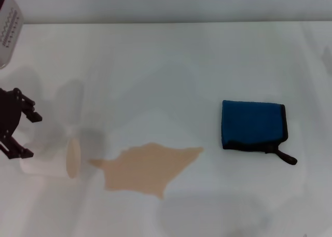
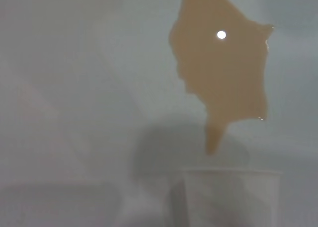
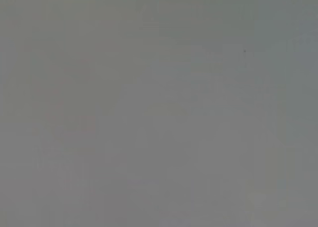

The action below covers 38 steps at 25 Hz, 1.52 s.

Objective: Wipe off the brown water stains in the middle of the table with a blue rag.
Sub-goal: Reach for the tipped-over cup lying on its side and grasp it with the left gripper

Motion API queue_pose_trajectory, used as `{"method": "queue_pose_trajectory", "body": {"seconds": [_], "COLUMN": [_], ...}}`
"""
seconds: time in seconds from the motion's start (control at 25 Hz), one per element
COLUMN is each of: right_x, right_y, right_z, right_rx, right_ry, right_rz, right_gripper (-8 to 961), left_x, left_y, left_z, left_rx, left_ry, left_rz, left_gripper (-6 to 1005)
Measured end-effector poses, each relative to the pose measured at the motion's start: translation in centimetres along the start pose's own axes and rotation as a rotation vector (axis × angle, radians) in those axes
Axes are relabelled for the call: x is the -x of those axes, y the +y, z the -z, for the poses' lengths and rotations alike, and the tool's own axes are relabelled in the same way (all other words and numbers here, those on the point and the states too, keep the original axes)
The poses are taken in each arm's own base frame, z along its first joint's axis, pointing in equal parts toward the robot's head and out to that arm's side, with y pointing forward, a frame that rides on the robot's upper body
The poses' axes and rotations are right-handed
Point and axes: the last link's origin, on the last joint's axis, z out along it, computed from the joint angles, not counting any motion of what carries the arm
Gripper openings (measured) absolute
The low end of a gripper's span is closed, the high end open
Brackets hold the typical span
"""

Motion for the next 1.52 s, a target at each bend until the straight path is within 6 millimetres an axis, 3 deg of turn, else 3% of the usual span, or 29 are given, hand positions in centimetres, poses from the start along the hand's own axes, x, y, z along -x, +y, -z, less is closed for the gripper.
{"method": "queue_pose_trajectory", "body": {"seconds": [0.4, 0.72, 1.52], "right_x": [0.0, 0.0, -0.2], "right_y": [-0.3, -0.6, -1.1], "right_z": [0.1, 0.2, 0.7], "right_rx": [-0.011, -0.021, -0.04], "right_ry": [-0.003, -0.002, -0.007], "right_rz": [-0.006, -0.009, -0.018], "right_gripper": [826, 826, 826], "left_x": [-1.3, -1.3, -2.1], "left_y": [-0.2, -0.2, -0.4], "left_z": [-1.2, -1.3, -3.8], "left_rx": [0.044, 0.058, 0.119], "left_ry": [0.017, -0.01, -0.068], "left_rz": [-0.046, -0.037, -0.048], "left_gripper": [872, 873, 871]}}
